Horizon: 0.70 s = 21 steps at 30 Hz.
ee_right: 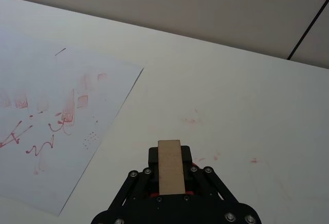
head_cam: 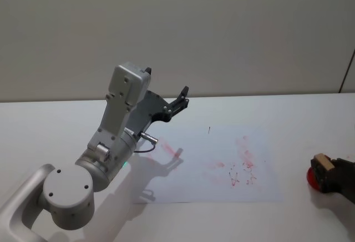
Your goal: Use the one hand to pick up the stamp and affix it onto the A4 paper.
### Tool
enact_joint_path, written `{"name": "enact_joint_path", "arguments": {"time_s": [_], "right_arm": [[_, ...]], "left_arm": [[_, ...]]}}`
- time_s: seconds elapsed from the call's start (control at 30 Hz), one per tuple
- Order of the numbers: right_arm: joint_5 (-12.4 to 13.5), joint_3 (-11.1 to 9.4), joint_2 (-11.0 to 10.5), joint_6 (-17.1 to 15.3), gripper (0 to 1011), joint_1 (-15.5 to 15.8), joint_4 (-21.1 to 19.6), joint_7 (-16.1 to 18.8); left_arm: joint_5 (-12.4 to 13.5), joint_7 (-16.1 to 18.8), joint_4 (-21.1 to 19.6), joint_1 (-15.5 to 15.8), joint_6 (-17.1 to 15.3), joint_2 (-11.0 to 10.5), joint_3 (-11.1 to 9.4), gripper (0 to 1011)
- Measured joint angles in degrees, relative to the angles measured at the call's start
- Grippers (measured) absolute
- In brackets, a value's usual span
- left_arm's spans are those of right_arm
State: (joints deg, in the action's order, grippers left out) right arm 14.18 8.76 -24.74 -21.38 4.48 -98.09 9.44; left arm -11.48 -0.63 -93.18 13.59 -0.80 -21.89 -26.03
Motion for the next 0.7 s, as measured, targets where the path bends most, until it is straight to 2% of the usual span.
{"name": "enact_joint_path", "arguments": {"time_s": [0.47,0.53,0.7], "right_arm": [[-1.0,0.4,0.7,-0.2,222,-1.0,1.4,0.6],[-1.1,0.4,0.7,-0.2,243,-1.1,1.5,0.6],[-1.3,0.5,0.8,-0.3,423,-1.2,1.7,0.7]], "left_arm": [[0.0,0.0,0.0,0.0,0.0,0.0,0.0,1001],[0.0,0.0,0.0,0.0,0.0,0.0,0.0,1001],[0.0,0.0,0.0,0.0,0.0,0.0,0.0,1001]]}}
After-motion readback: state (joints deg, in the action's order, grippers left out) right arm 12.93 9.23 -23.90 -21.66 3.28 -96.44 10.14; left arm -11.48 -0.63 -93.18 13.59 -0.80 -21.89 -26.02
